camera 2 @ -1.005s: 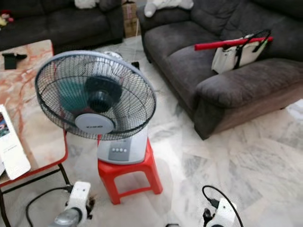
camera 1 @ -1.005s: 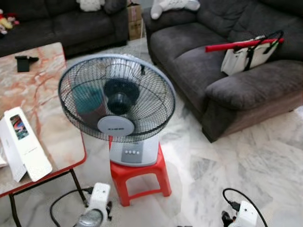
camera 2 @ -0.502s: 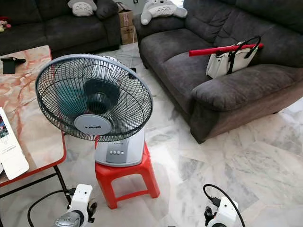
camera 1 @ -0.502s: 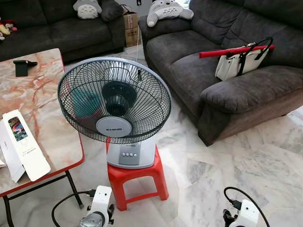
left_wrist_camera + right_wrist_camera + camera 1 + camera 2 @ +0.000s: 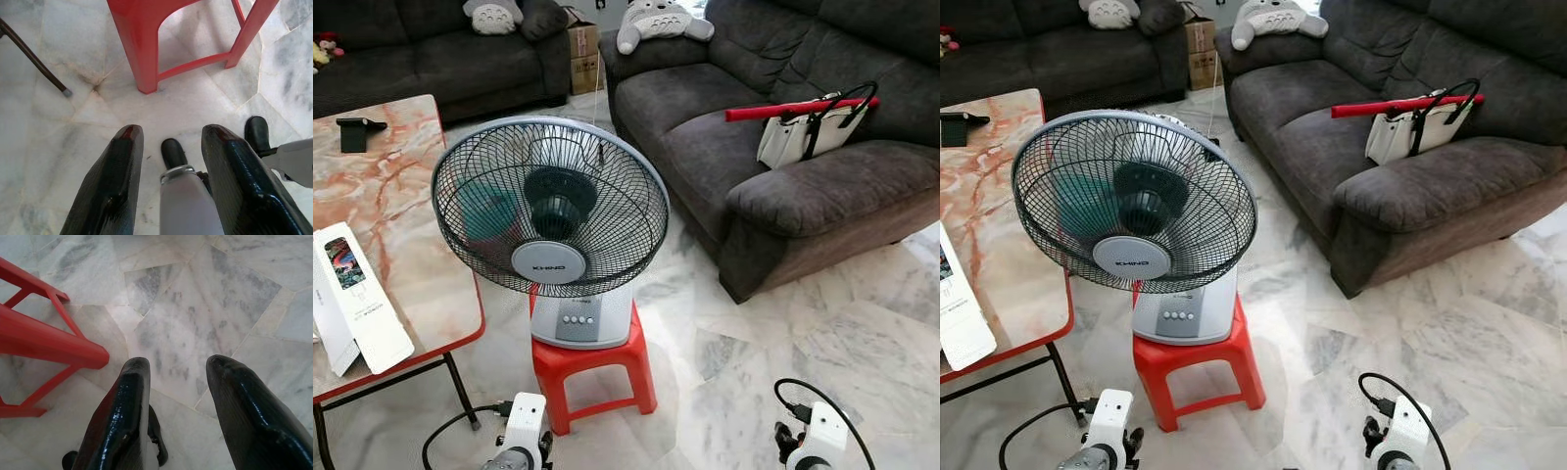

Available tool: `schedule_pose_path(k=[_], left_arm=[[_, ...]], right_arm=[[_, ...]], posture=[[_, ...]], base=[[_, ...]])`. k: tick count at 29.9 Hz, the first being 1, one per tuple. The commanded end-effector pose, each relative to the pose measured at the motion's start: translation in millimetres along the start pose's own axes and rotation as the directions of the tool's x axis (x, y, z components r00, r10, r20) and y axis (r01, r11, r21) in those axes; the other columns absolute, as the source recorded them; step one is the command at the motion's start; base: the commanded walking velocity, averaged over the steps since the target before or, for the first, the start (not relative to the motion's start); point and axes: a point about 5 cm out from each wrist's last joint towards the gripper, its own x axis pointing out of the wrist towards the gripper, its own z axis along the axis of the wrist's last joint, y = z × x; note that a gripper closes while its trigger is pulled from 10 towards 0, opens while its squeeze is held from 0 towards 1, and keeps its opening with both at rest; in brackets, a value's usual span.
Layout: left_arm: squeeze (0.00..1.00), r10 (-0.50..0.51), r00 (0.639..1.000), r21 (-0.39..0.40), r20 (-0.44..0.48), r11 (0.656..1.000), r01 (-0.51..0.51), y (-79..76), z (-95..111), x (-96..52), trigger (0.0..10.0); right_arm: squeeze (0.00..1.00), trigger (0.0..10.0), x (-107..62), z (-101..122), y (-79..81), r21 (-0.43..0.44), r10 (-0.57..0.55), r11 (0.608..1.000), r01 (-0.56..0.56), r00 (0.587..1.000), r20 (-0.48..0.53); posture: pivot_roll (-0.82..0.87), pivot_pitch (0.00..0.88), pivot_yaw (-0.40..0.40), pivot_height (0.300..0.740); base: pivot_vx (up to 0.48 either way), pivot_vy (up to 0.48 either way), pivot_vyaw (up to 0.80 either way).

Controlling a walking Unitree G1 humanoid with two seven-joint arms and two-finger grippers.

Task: Picking trash to rubbish bin

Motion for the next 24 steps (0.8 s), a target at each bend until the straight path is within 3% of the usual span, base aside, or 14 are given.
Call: schedule_pose_path(k=[1,11,24], left_arm=[[0.0,0.015,0.999,0.007,-0.035,1.0,-0.015,2.5,-9.3,-2.1,10.0],[0.0,0.008,0.999,0.021,-0.046,1.0,-0.007,4.4,-12.3,-2.9,10.0],[0.0,-0.009,0.998,0.047,-0.055,0.999,0.011,2.0,-13.7,-3.1,10.0]], right_arm=[[0.0,10.0,0.3,1.3,1.2,0.002,0.002,1.0,-0.002,1.0,0.009],[0.0,10.0,-2.4,-6.6,-1.1,-0.011,-0.017,1.0,0.017,1.0,-0.001],[0.0,10.0,-3.6,-11.5,0.8,-0.006,-0.013,1.0,0.013,1.0,-0.011]], posture=[[-0.18,0.089,0.016,0.74],[-0.18,0.091,0.025,0.74],[-0.19,0.075,0.04,0.74]], base=[[0.0,0.0,0.0],[0.0,0.0,0.0],[0.0,0.0,0.78]])
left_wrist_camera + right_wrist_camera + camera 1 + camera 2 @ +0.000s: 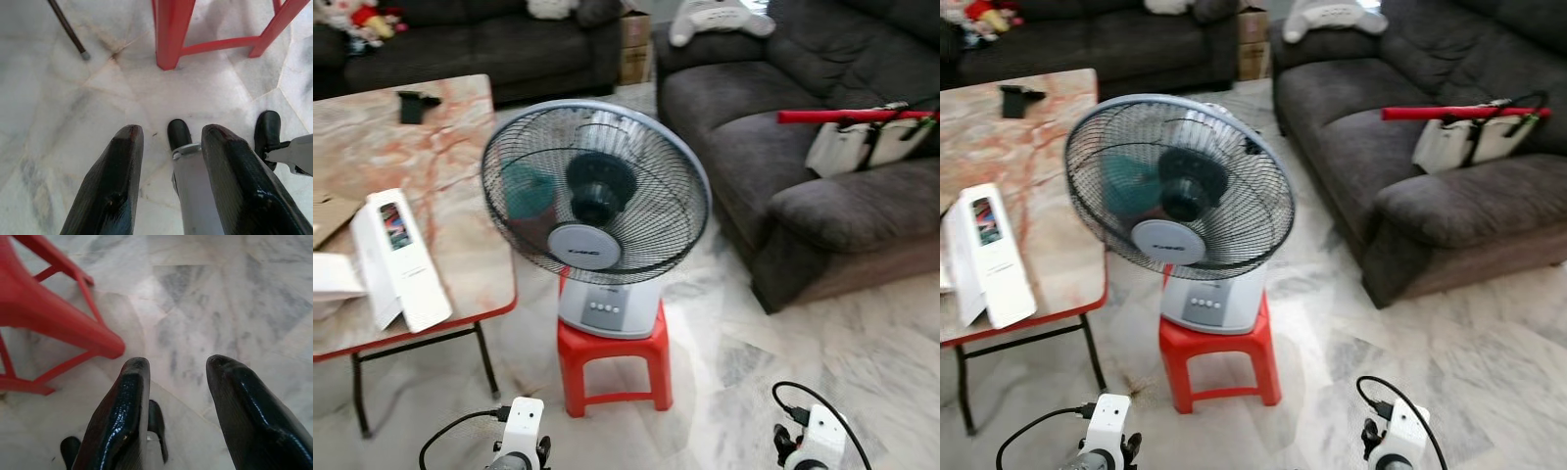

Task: Picking trash to rubbish bin

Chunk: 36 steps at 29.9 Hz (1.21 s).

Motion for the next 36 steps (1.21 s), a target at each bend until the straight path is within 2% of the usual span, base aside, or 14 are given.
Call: schedule_pose_path(k=[1,17,24,33,36], left_arm=[[0.0,-0.008,0.999,0.025,-0.038,1.0,0.009,0.7,-7.7,-1.4,10.0],[0.0,-0.026,0.999,0.031,-0.036,0.999,0.027,-5.2,-5.5,-0.4,10.0],[0.0,-0.019,0.999,0.004,-0.032,1.0,0.019,-7.2,-4.9,-0.2,10.0],[0.0,-0.012,0.998,-0.033,-0.062,0.999,0.01,-7.9,-14.2,-2.4,10.0],[0.0,-0.01,0.998,-0.039,-0.064,0.999,0.008,-8.0,-14.9,-2.5,10.0]], right_arm=[[0.0,10.0,-1.6,-5.0,-1.3,-0.001,-0.004,1.0,0.004,1.0,-0.012],[0.0,10.0,-1.9,-5.3,-2.7,-0.003,0.0,1.0,0.0,1.0,-0.015],[0.0,10.0,-0.9,-1.3,-5.8,0.011,-0.011,1.0,0.011,1.0,-0.012],[0.0,10.0,-0.4,1.1,-6.8,0.012,-0.006,1.0,0.006,1.0,-0.007],[0.0,10.0,-0.7,0.5,-8.0,0.012,-0.008,1.0,0.008,1.0,-0.009]], posture=[[-0.19,0.075,0.04,0.74],[-0.2,0.065,0.029,0.74],[-0.18,0.08,0.007,0.74],[-0.19,0.101,-0.004,0.74],[-0.19,0.101,-0.005,0.74]], base=[[0.0,0.0,0.8],[0.0,0.0,0.78],[0.0,0.0,0.0],[0.0,0.0,0.0],[0.0,0.348,0.0]])
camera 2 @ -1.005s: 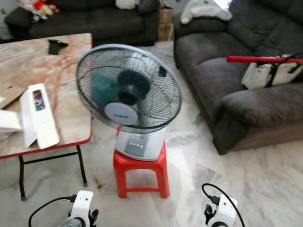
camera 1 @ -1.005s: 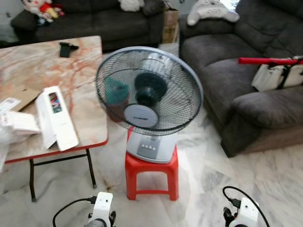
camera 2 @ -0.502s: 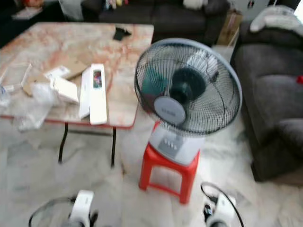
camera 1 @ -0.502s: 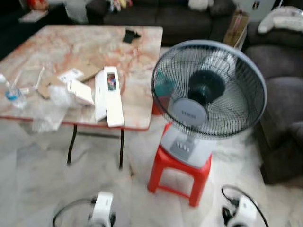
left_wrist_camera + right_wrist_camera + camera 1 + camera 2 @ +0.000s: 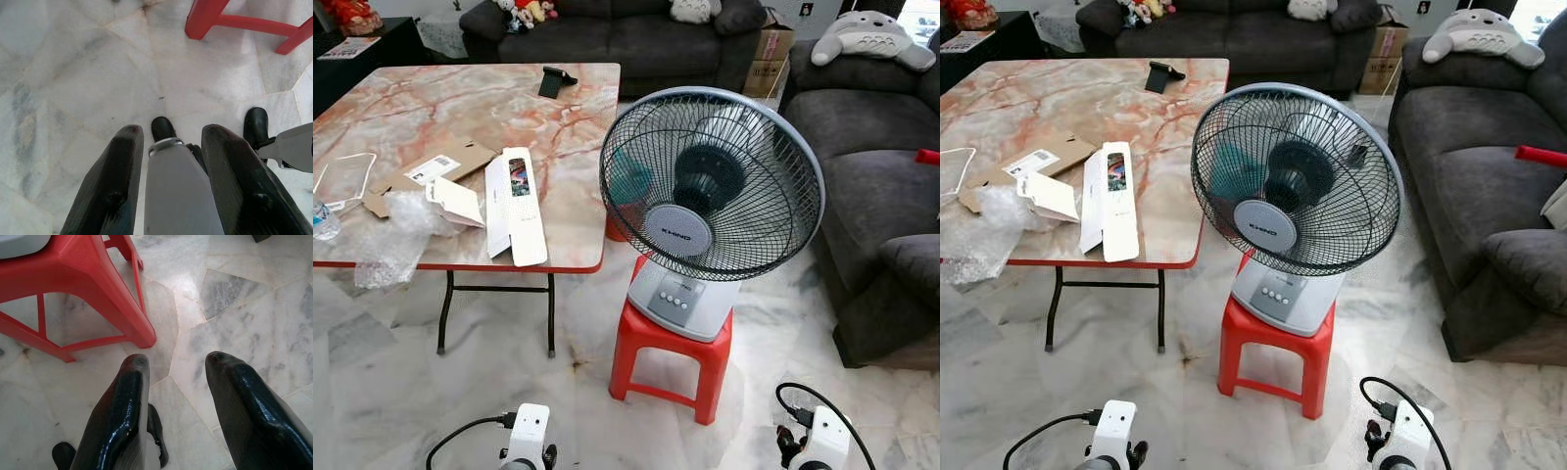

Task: Picking trash to rubbish bin

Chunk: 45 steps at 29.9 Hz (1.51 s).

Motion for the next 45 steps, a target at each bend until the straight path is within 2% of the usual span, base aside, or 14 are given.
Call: schedule_pose_path(k=[1,34,45], left_arm=[[0.0,0.009,0.999,-0.005,-0.031,1.0,-0.009,1.3,-7.3,-1.4,10.0],[0.0,0.003,1.0,0.022,-0.027,1.0,-0.002,2.1,-5.2,-0.9,10.0],[0.0,0.007,1.0,0.011,-0.019,1.0,-0.007,2.4,-3.4,-0.6,10.0]], right_arm=[[0.0,10.0,-0.9,-2.6,-2.4,0.012,-0.009,1.0,0.009,1.0,-0.011],[0.0,10.0,-0.9,-4.4,0.2,0.011,-0.001,1.0,0.002,1.0,-0.018],[0.0,10.0,-0.7,-2.9,-1.1,0.013,-0.003,1.0,0.003,1.0,-0.014]], posture=[[-0.19,0.105,-0.001,0.74],[-0.19,0.073,0.006,0.74],[-0.18,0.108,-0.006,0.74]], base=[[0.0,0.379,0.0],[0.0,0.361,0.0],[0.0,0.36,0.0]])
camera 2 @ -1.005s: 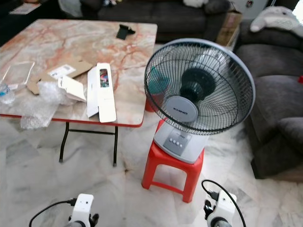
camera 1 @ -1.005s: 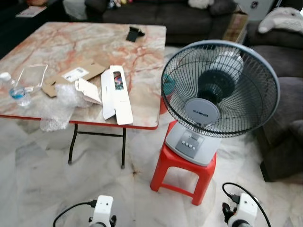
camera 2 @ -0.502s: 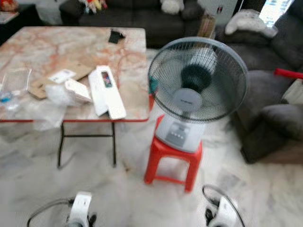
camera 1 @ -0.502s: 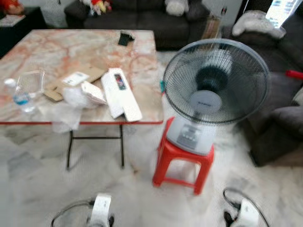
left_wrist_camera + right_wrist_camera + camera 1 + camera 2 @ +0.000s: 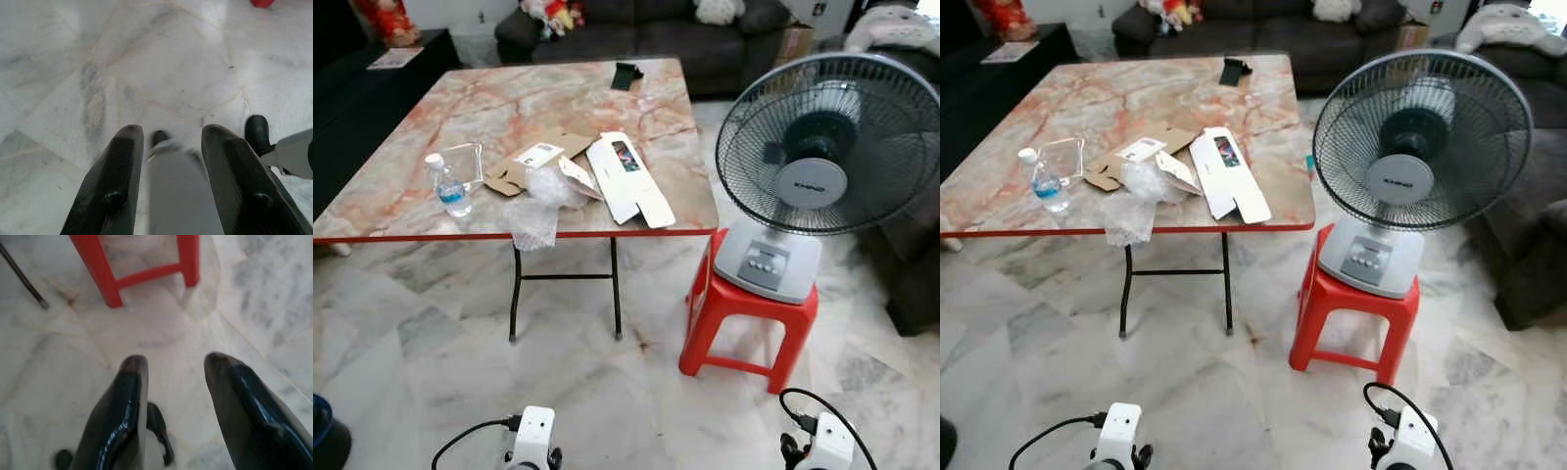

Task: Picking trash to rubbish bin

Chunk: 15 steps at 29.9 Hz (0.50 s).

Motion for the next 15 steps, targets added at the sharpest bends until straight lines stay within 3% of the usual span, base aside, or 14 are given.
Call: schedule_pose_path(k=[1,6,10,12,13,15], left_arm=[[0.0,0.024,0.999,0.001,-0.033,1.0,-0.024,8.1,-9.5,-2.5,10.0],[0.0,0.02,1.0,-0.002,-0.016,1.0,-0.02,7.0,-6.1,-1.8,10.0],[0.0,0.013,0.996,-0.027,0.088,1.0,-0.011,3.3,21.5,2.9,10.0],[0.0,0.014,0.994,-0.028,0.105,1.0,-0.011,3.2,25.8,3.4,10.0],[0.0,0.031,0.984,-0.033,0.176,0.999,-0.026,4.4,43.6,4.7,10.0],[0.0,0.042,0.971,-0.031,0.234,0.999,-0.036,5.2,56.8,4.9,10.0]], right_arm=[[0.0,10.0,1.6,2.9,6.9,0.01,0.017,1.0,-0.017,1.0,0.012],[0.0,10.0,2.8,7.9,8.6,0.009,0.024,1.0,-0.025,0.999,0.03],[0.0,10.0,6.3,26.3,11.4,-0.005,0.036,0.999,-0.036,0.995,0.096],[0.0,10.0,6.8,29.6,11.8,-0.009,0.038,0.999,-0.037,0.993,0.108],[0.0,10.0,8.8,46.9,15.1,-0.045,0.054,0.998,-0.046,0.983,0.174],[0.0,10.0,9.5,59.9,17.5,-0.077,0.067,0.996,-0.051,0.972,0.227]], posture=[[-0.18,0.113,-0.007,0.74],[-0.18,0.125,-0.005,0.74],[-0.19,0.131,-0.002,0.74],[-0.19,0.131,-0.002,0.74],[-0.18,0.133,-0.001,0.74],[-0.18,0.135,-0.001,0.74]], base=[[0.0,0.356,0.0],[0.0,0.359,0.0],[0.0,0.358,0.0],[0.0,0.351,0.0],[0.0,0.0,0.0],[0.0,0.0,0.0]])
